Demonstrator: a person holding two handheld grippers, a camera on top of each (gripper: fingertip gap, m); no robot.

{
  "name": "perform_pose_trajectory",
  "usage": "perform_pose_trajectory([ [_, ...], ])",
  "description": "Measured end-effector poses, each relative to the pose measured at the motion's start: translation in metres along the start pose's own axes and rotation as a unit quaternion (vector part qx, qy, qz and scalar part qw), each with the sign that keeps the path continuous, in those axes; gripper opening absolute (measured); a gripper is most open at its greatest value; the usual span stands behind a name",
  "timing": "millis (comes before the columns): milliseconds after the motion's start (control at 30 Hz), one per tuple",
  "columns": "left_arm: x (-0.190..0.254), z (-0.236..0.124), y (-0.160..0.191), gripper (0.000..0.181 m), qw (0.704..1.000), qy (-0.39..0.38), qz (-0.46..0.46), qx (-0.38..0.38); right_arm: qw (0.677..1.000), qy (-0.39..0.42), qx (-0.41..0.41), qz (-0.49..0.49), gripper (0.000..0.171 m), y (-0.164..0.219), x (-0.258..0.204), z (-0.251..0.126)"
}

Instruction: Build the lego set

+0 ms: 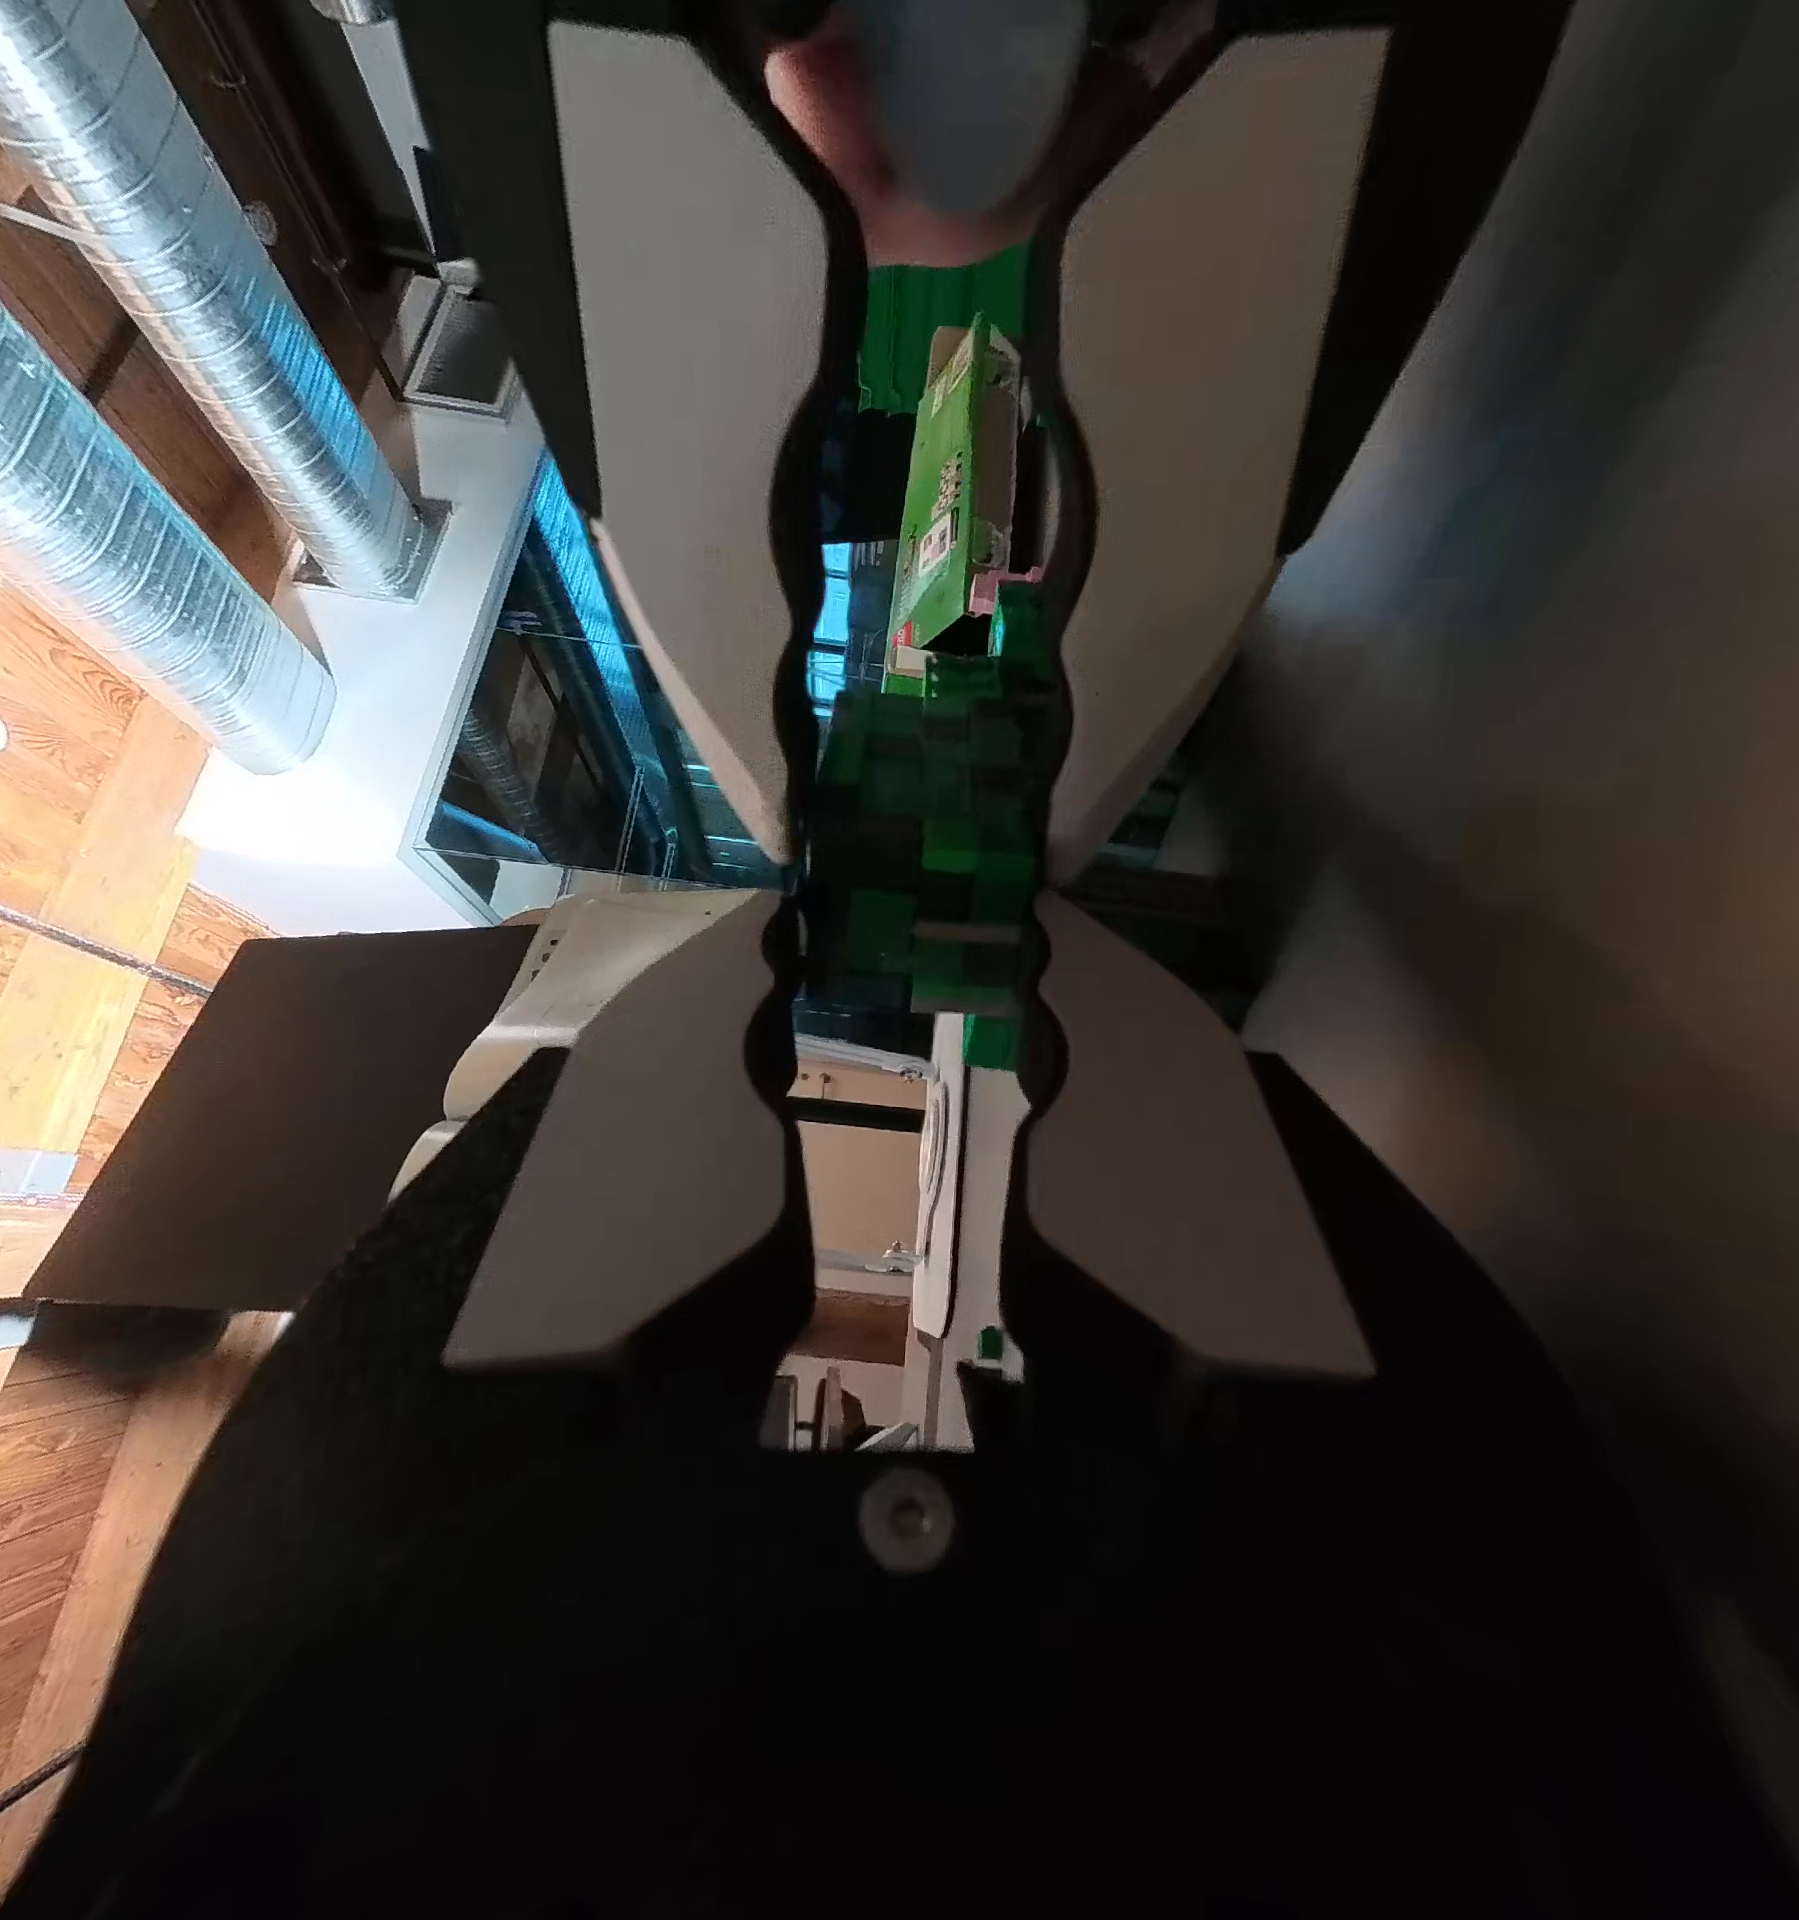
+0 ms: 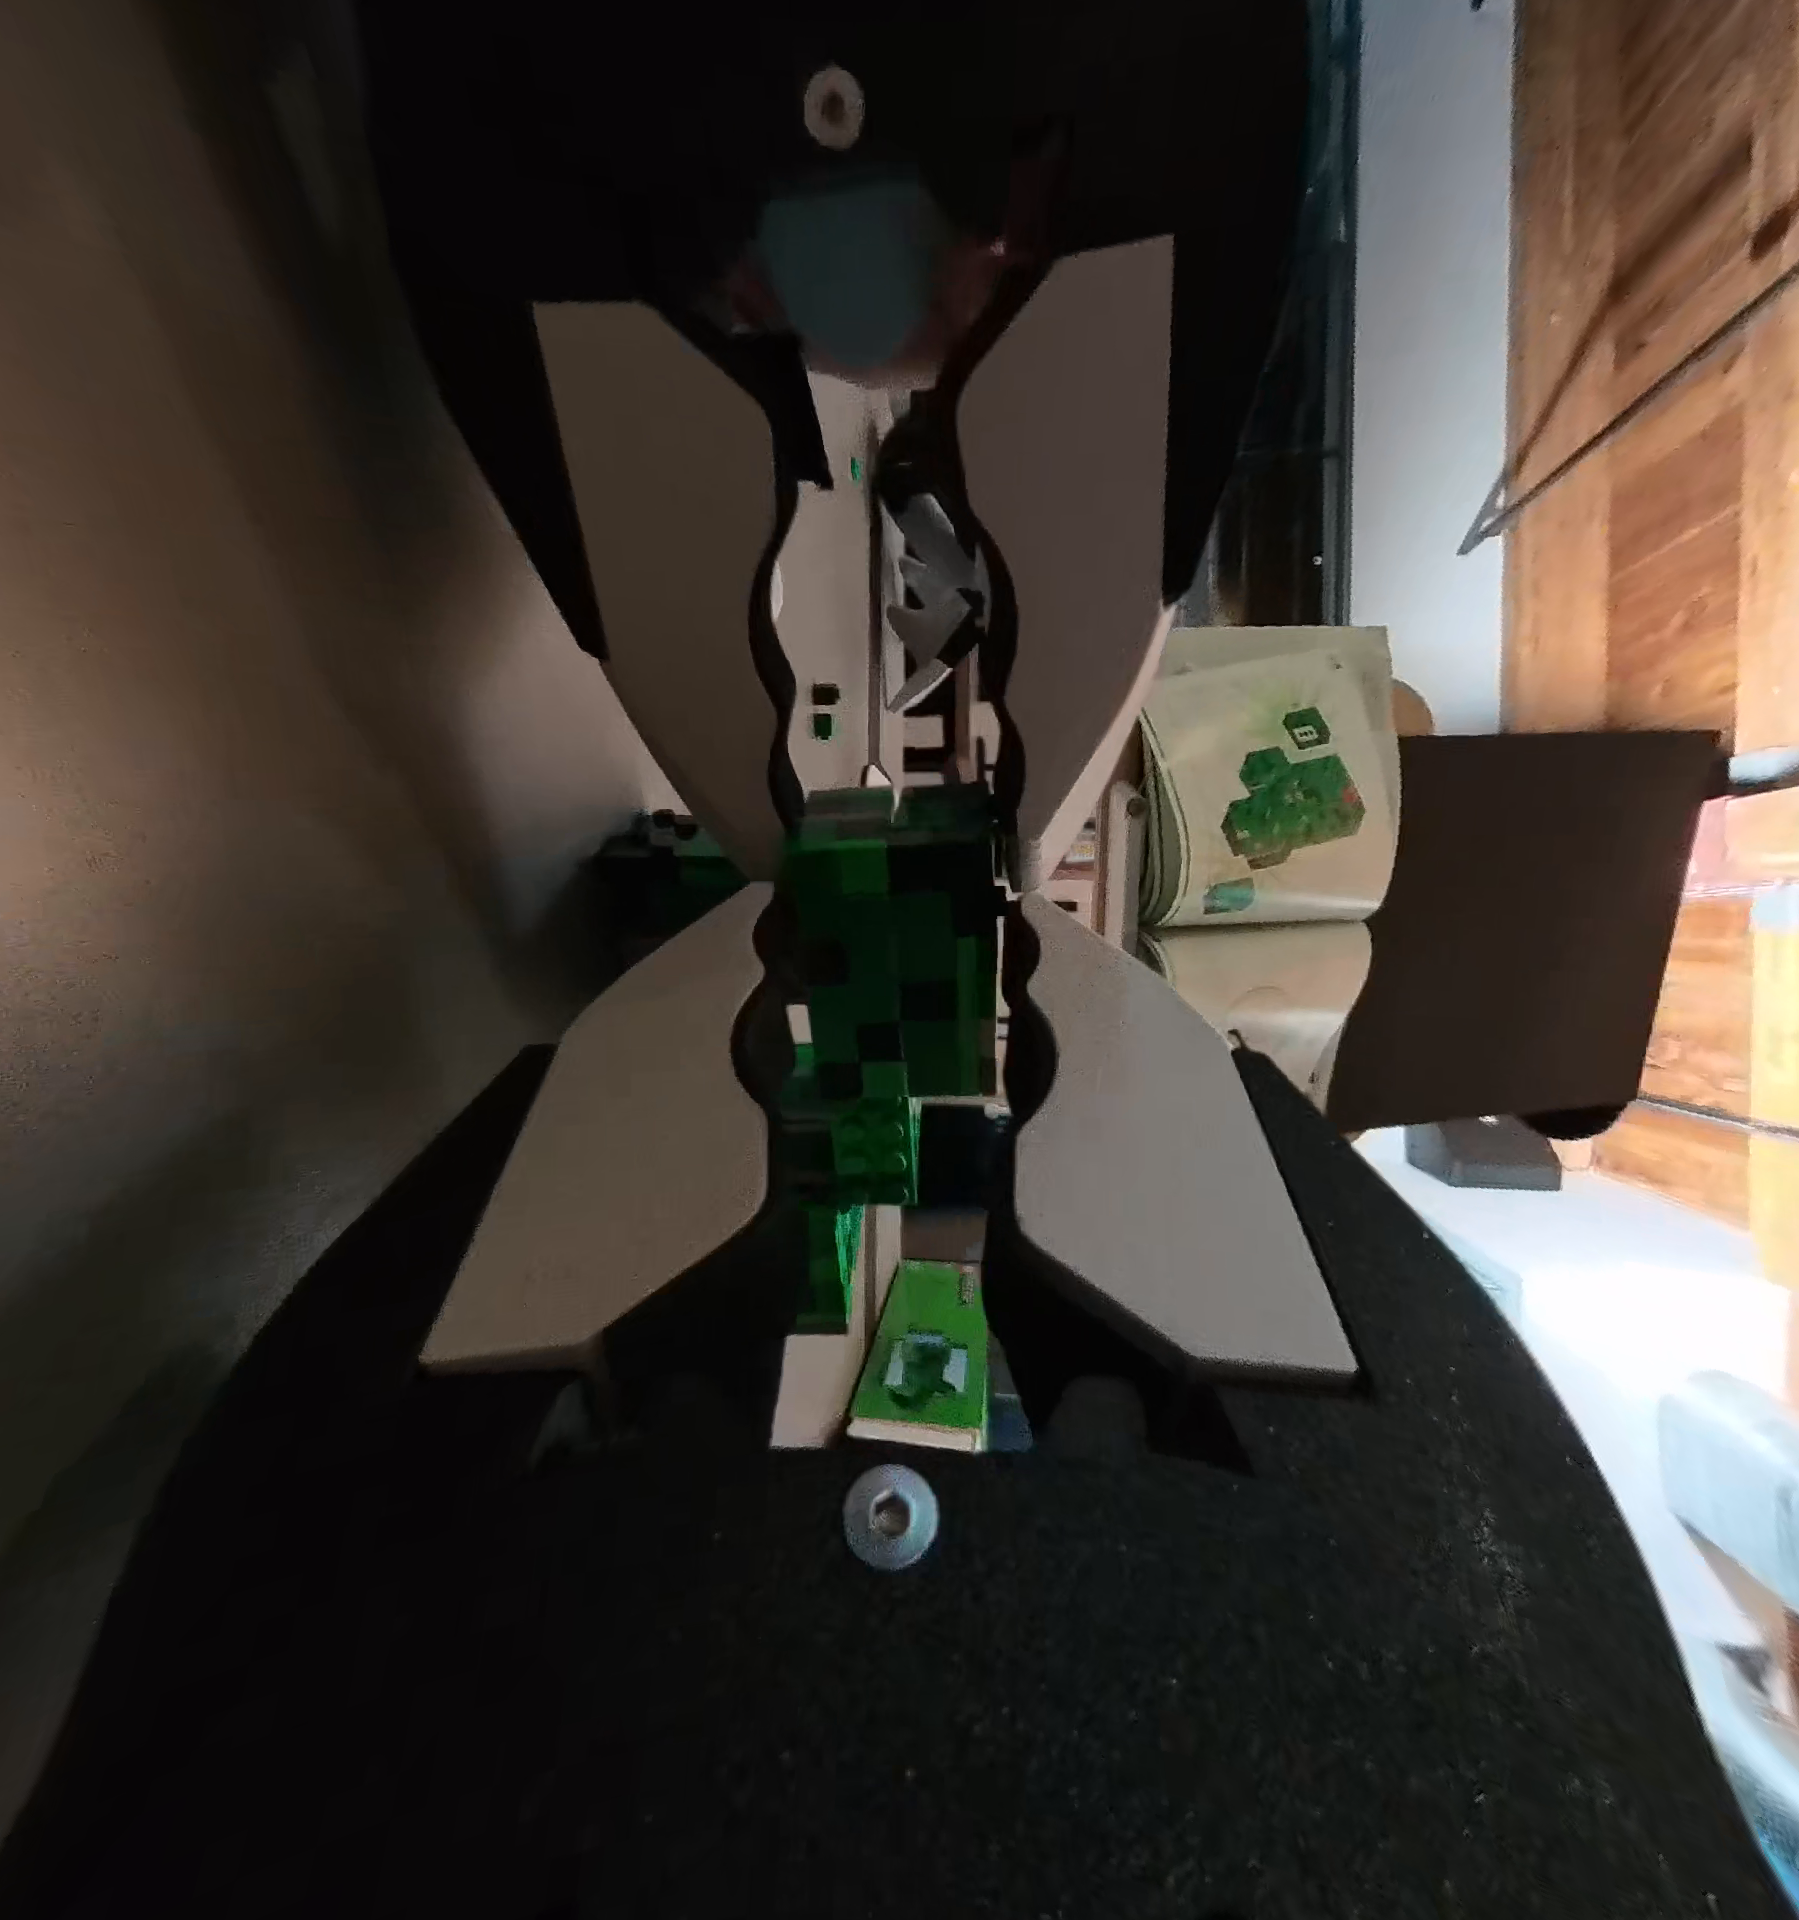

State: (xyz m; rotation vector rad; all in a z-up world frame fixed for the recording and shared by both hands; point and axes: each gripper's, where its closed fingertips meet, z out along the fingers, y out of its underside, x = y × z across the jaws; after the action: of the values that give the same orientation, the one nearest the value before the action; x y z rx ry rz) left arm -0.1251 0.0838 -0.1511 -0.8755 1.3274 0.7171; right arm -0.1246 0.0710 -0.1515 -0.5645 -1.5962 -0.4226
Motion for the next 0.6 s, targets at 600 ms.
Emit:
perform_pose_trajectory([
  [600, 0.0013, -0.0036, 0.0030, 0.042, 1.000, -0.012, 0.000, 0.020, 1.000, -0.013, 0.016, 0.023, 0.036, 0.0045, 0.0014, -0.0030],
])
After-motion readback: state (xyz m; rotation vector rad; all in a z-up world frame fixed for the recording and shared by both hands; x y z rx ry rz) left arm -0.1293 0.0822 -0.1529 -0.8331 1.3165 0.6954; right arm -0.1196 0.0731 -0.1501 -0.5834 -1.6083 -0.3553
